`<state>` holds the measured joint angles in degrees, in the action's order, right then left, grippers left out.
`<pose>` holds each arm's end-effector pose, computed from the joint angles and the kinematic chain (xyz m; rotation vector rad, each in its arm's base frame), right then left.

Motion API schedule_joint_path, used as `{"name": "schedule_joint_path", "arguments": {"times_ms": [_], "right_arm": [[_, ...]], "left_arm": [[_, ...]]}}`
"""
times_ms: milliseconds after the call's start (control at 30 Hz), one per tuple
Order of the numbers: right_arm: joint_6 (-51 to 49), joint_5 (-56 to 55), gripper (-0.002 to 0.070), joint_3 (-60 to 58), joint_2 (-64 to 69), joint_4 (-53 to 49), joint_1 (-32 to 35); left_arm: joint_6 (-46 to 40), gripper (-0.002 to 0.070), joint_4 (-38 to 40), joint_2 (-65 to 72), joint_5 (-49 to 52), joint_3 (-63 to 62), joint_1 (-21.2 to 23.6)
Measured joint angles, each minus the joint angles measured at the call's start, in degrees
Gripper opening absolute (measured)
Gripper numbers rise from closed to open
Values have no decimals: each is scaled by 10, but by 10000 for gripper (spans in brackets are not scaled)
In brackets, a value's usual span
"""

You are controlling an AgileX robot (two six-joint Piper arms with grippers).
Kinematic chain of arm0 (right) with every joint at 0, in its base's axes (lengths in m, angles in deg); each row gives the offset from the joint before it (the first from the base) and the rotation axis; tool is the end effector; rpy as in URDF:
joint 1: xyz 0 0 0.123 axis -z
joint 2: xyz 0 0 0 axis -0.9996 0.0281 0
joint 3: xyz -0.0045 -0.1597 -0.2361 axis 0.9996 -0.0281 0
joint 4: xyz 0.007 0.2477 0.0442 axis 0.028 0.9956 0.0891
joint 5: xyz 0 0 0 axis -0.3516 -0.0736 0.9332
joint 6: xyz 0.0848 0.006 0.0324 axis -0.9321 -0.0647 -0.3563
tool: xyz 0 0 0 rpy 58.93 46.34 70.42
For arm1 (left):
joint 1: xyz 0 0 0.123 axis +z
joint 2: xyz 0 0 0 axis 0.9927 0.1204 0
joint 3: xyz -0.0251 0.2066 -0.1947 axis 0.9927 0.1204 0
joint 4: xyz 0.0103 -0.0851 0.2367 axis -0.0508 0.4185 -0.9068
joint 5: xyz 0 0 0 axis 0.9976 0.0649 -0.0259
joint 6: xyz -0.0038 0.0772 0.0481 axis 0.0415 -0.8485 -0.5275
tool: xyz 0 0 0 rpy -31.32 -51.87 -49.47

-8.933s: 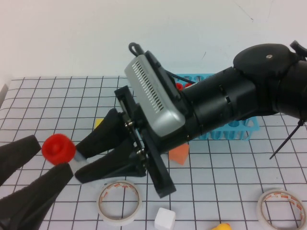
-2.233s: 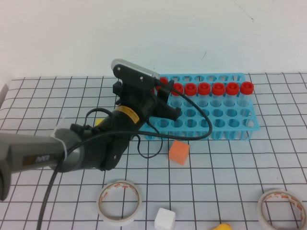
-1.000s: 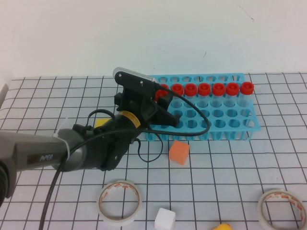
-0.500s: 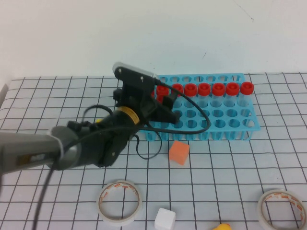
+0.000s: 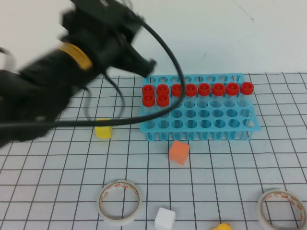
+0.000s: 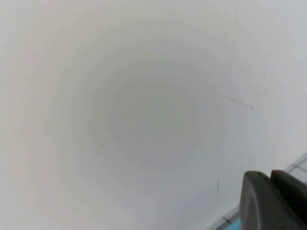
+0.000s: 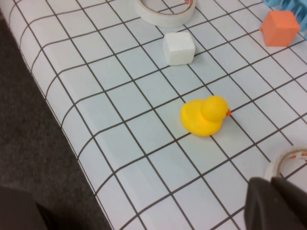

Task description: Place the test tubes

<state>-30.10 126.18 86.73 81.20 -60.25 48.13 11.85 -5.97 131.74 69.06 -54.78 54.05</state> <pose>0.0401 0.0471 0.2644 -1.0817 1.8581 0.3595 0.2917 -0.1631 0.3810 0.5347 1.4443 -0.2585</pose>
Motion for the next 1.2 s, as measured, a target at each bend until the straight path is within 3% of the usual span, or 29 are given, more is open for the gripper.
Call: {"name": "schedule_joint_path", "arguments": {"times_ms": [233,500,833,1067,1200], "right_arm": [[0,0,-1,0,0,0,0],[0,0,-1,0,0,0,0],[0,0,-1,0,0,0,0],[6,0,-1,0,0,0,0],[7,0,-1,0,0,1,0]], "left_arm": [[-3,2,1,-173,8,61,0],[-29,0,25,-378,0,269,0],[-32,0,25,-493,65,494,0],[-39,0,115,-498,31,571,15],[-121,0,207,-515,-40,604,45]]}}
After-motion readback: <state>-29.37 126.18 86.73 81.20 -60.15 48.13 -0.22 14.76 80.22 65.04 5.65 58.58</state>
